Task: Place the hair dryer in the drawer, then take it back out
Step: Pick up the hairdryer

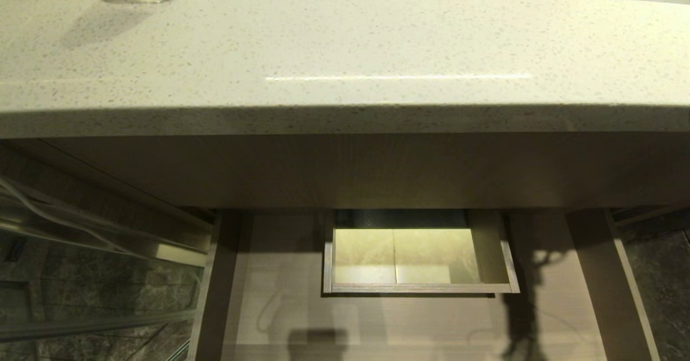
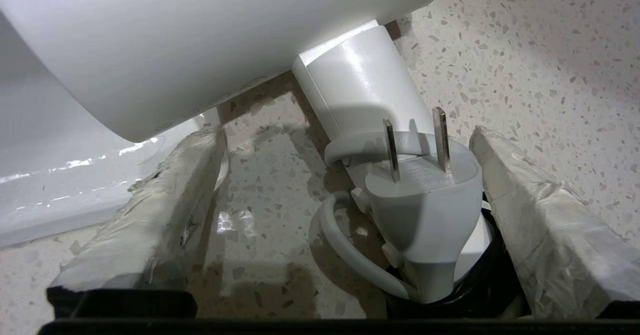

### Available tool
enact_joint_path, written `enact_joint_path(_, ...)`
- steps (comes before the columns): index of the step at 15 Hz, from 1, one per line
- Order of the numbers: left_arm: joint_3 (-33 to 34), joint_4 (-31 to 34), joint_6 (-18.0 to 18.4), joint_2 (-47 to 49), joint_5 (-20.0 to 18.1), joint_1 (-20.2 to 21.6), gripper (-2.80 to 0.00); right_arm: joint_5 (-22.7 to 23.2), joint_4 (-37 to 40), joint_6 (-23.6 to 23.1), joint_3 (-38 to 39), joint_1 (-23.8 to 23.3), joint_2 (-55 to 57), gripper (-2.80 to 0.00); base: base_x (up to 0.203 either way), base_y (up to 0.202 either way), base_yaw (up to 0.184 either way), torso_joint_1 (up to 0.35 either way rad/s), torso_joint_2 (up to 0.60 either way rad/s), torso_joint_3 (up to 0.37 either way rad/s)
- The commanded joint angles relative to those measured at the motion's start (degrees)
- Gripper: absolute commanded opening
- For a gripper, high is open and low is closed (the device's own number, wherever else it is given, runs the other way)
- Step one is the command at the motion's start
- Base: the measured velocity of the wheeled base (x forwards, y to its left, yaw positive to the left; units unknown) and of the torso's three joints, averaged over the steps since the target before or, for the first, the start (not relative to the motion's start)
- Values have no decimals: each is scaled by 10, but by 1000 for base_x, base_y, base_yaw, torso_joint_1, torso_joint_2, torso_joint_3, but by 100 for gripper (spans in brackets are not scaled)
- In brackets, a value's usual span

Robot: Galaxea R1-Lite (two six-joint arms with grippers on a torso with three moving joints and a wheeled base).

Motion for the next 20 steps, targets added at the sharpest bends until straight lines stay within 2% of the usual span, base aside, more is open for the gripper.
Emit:
enact_joint_path(1,0,0,0,0,0,-1,-280,0,2,0,0,0,-2,0,0,0,0,0,0,0)
enact_joint_path(8,0,0,0,0,0,0,-280,0,-39,-16,0,-11,-2,0,0,0,0,0,0,0)
enact_joint_path(20,0,0,0,0,0,0,-280,-1,-30,-16,4,-20,-1,0,0,0,0,0,0,0)
